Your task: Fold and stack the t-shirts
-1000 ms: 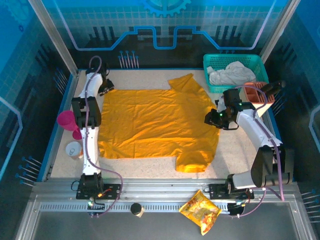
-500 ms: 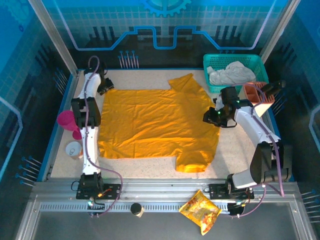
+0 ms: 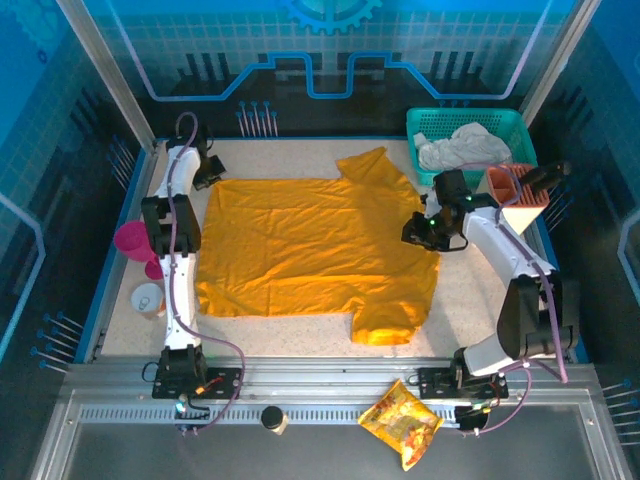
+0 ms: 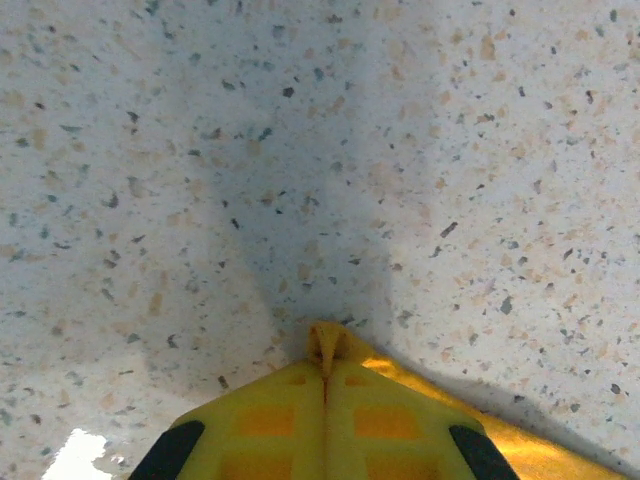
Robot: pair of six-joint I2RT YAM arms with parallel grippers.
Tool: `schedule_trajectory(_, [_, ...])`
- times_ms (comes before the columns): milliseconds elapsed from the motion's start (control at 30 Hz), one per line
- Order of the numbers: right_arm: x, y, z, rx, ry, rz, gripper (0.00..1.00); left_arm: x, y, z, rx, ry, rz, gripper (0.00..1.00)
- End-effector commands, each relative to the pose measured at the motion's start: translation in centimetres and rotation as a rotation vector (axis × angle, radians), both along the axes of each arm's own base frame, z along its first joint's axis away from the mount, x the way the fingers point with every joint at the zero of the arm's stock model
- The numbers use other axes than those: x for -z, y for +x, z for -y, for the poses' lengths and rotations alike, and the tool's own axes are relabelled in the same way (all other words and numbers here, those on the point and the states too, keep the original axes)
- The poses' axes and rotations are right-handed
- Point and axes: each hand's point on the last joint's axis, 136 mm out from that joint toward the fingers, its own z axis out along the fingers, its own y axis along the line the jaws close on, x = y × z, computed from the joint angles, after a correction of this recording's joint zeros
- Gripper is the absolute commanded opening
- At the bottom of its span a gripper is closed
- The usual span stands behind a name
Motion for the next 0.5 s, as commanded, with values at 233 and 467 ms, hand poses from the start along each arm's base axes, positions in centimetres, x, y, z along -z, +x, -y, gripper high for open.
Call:
schedule_trajectory(233, [-1.2, 13.0, 0.6, -0.137, -0.217, 0.14, 0.38, -6.6, -2.1, 3.1, 0.033, -0.063, 0.116, 0.0])
schedule_trajectory(467, [3.6, 20.5, -1.1, -0.212, -0.267, 0.056, 0.35, -8.5, -3.3, 3.7, 0.044, -0.067, 0.14, 0.0])
